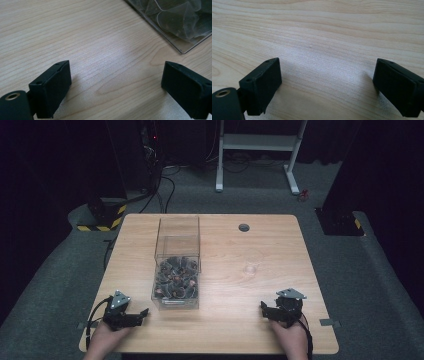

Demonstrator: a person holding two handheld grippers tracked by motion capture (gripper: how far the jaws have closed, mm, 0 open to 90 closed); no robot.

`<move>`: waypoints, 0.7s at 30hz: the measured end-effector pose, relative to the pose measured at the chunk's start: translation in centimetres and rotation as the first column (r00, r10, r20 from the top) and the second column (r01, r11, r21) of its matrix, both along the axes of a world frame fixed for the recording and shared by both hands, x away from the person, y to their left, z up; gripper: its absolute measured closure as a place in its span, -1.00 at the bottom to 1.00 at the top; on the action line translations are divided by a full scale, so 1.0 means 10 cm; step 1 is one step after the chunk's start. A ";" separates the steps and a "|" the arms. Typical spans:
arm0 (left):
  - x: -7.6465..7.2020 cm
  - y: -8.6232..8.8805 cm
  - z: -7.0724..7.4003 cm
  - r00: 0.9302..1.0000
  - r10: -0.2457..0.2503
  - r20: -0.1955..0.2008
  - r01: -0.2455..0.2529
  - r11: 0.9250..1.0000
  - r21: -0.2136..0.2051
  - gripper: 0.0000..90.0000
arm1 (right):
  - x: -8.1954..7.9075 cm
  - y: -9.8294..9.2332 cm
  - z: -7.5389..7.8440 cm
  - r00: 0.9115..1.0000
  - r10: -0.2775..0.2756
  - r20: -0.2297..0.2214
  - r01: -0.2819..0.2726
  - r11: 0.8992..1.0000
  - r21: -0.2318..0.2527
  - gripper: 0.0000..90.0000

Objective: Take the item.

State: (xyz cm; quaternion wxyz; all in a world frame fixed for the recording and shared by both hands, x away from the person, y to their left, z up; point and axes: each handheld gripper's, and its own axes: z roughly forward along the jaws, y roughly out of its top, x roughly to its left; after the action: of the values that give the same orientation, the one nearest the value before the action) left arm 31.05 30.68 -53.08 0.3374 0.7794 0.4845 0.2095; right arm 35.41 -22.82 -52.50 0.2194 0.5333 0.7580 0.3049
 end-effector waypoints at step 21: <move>0.01 0.00 0.00 1.000 -0.002 0.000 0.002 1.000 0.002 -0.79 | -0.02 -0.03 0.03 0.999 0.019 0.026 -0.019 1.000 0.013 -0.74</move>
State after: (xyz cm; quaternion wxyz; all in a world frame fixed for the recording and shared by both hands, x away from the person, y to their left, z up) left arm 31.13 30.71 -53.07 0.3370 0.7803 0.4833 0.2097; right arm 35.20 -23.11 -52.16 0.2227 0.5234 0.7581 0.3188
